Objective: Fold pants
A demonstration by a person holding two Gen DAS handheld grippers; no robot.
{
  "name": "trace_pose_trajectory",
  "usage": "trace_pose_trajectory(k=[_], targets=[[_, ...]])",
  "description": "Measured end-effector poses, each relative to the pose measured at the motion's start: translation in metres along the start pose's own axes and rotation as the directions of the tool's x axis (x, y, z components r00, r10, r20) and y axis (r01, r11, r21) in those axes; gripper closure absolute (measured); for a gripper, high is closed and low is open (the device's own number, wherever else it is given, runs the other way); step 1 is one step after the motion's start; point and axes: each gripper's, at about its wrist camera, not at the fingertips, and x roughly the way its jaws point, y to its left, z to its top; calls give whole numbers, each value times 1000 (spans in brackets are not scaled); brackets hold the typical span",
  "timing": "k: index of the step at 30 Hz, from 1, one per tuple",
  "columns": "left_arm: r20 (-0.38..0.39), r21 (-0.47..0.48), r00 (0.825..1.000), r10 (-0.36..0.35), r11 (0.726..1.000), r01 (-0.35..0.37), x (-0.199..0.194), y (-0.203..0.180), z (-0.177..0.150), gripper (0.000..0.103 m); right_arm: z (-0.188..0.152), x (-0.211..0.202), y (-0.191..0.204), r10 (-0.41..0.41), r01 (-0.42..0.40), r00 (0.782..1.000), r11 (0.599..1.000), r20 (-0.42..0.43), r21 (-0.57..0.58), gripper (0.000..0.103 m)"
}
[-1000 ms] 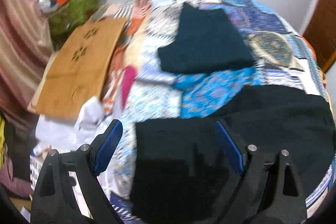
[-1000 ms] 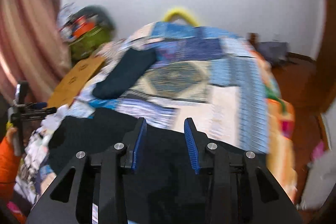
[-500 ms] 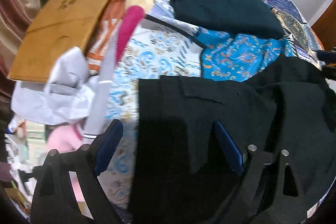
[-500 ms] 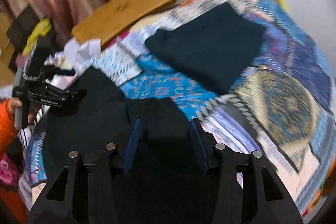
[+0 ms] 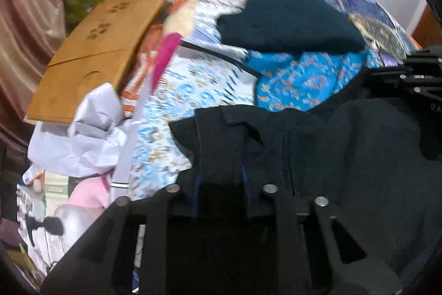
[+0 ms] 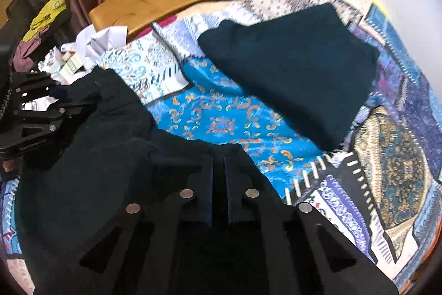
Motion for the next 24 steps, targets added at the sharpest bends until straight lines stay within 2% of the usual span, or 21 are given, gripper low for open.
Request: trace_pose_trajectory(k=[3,5,7,10,11,13,15,17,19,24], targets=[[49,-20,999,-1,1000,2,-16,13,0,81,8,-11,-2,-25,24,997,1000,70,16,99],[46,-19,999,-4,1000,5,-17,18,5,79,14,-10,-7,-27,23,996,999,86,46,99],[23,-4,999,22,1000,-22,-9,21,13,71,21,-5,-12,-51,45,995,996,83,80,99],[-22,-32,996,81,996,-82,5,33,23,46,27,-3,-20,-121,114,991,987,56,114,98],[-44,-57,997,65,996,-67,7,40,27,41,27,-8,-25,-144,136,988,982,51,132,97],[-43,-91,999,8,996,-12,-1,48,27,41,23,-26,-33,-133,122,989,979,58,165,90],[-12,-82,999,39,996,-39,-18,49,25,39,14,-51,-39,-82,66,994,978,76,199,85],[10,-43,997,76,996,-76,-34,47,22,34,3,-74,-41,-62,40,993,977,99,209,73],[19,-37,997,81,996,-80,-45,46,17,30,-9,-96,-35,-43,19,992,981,121,192,59],[28,6,997,70,998,-70,-71,39,-5,27,-43,-131,-8,-41,24,991,992,131,128,57]])
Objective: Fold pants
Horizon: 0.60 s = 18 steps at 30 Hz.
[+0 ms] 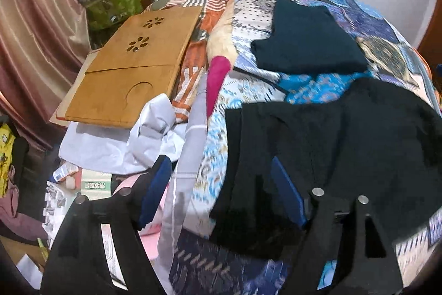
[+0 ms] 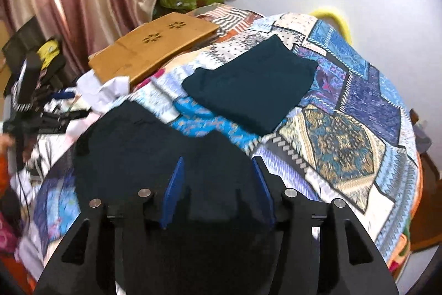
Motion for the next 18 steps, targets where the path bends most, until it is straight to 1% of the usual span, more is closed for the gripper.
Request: trace_pose_trajectory(k=[4,8,9,11,15,16,18], targets=[[5,66,1000,-2,998,1,-15,-11,-23,26,-30,-15,22,16,-16,1000,1000,-3,-18,56],[-5,119,1000,-26,993,27,-20,-23,-47,23,-56,-12,40,19,-20,999,999,-29,-31,56],[-15,137,999,-40,990,42,-19,-28,-54,23,-62,-9,44,28,-29,999,999,-39,-28,56],[-37,162,999,-39,986,45,-14,-36,-62,22,-73,-4,51,41,-42,998,999,-55,-18,56],[-59,249,998,-2,968,17,-2,-54,-69,22,-86,13,61,12,-16,994,999,-104,-38,56],[-61,276,998,-1,961,18,0,-61,-70,22,-87,17,61,6,-11,993,999,-116,-44,56],[-64,308,998,-29,950,47,2,-70,-69,22,-87,22,62,14,-20,992,998,-123,-52,56]])
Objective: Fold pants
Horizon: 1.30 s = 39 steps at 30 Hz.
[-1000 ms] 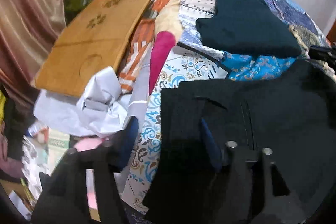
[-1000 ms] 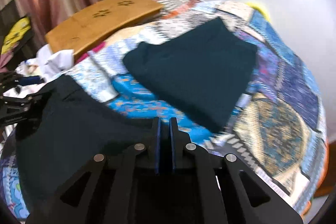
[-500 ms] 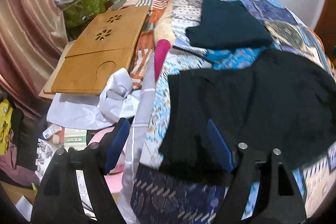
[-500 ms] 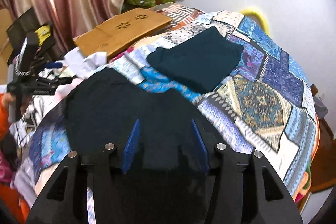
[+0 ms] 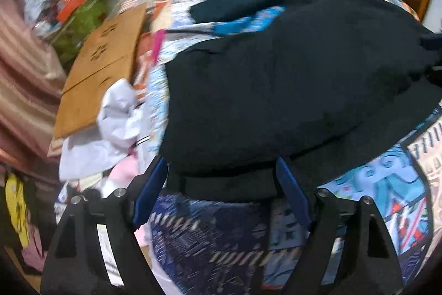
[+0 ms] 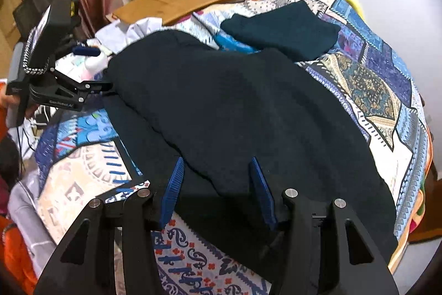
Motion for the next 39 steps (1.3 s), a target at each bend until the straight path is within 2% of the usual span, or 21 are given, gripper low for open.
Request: trace_pose_trajectory(k=[6,8,11,13,14,15,18,26,30,31,33,35,37,39], targets=[[30,108,1000,-8,994,5,8,-30,12,22,10,12,6,0,0,1000,1000,-6,-20,56],[6,95,1000,-8,995,7,14,-27,16,22,10,12,15,-7,7,1000,999,13,-40,58],[-3,42,1000,-1,999,1,17,-17,20,24,11,15,22,-13,15,999,998,33,-63,72],[15,26,999,38,999,-39,16,-12,21,41,13,16,24,-11,14,999,998,41,-58,87],[15,22,999,50,998,-50,15,-11,21,55,14,15,25,-12,15,999,998,49,-57,89],[18,7,999,40,999,-40,14,-7,21,63,15,13,27,-10,13,998,998,58,-55,93],[47,-19,998,34,999,-33,4,-2,21,73,18,5,29,4,0,996,999,87,-47,96],[86,-59,996,5,998,0,-20,2,10,78,13,-10,37,72,-68,993,997,95,-42,96],[34,-87,998,-48,995,51,-7,-1,-7,77,2,0,36,121,-122,991,993,63,8,95],[15,-95,998,-65,993,66,-2,-1,-11,77,2,3,35,131,-132,990,991,52,19,91],[-17,-88,996,-85,993,83,5,-3,-17,74,1,4,33,143,-145,988,988,51,49,90],[-20,-77,997,-76,994,75,2,-3,-21,70,2,0,31,160,-163,986,985,43,63,85],[-25,-77,997,-68,995,66,-5,1,-22,64,2,-10,28,180,-184,982,981,56,62,68],[-23,-96,995,-98,991,96,-13,10,-21,62,1,-22,25,164,-170,982,983,92,62,59]])
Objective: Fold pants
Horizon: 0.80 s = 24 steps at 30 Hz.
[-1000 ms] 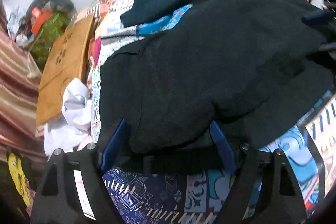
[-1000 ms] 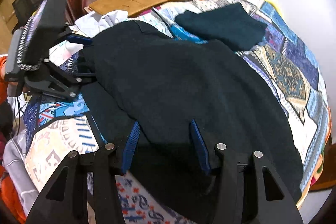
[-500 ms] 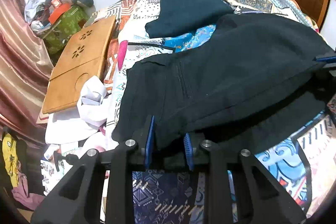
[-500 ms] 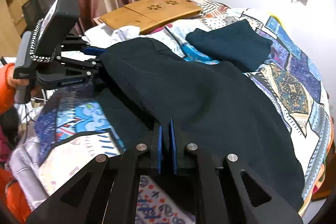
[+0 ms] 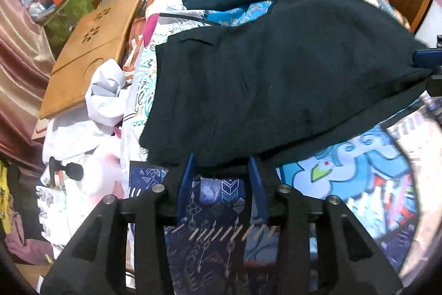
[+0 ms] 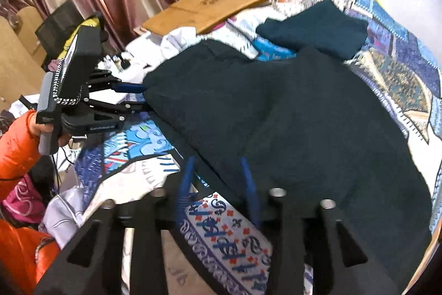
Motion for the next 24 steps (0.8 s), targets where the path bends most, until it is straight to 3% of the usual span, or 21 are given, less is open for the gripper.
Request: trace_pose_trajectory(k=[2,5,7,12,15,20,24], targets=[[21,-48,999,-34,998,35,-13,11,5,58,0,-12,-8,-21,20,999,999,42,25,57],[76,-154,994,-76,984,88,-26,31,20,28,-1,-22,-29,-50,41,996,993,78,115,57],[93,-204,990,-104,971,121,-23,38,28,26,-3,-21,-47,-92,75,992,978,82,194,57],[-37,-265,996,-87,961,74,26,41,29,26,-28,-10,-77,-171,157,985,935,16,317,57],[-86,-254,993,-79,966,55,51,31,13,20,-49,-21,-86,-160,124,985,916,63,381,56],[-116,-280,990,-82,959,46,54,30,6,16,-71,-49,-98,-174,107,980,873,99,476,56],[-123,-250,992,-27,968,-4,37,29,16,17,-102,-78,-123,-300,196,948,813,106,549,56]])
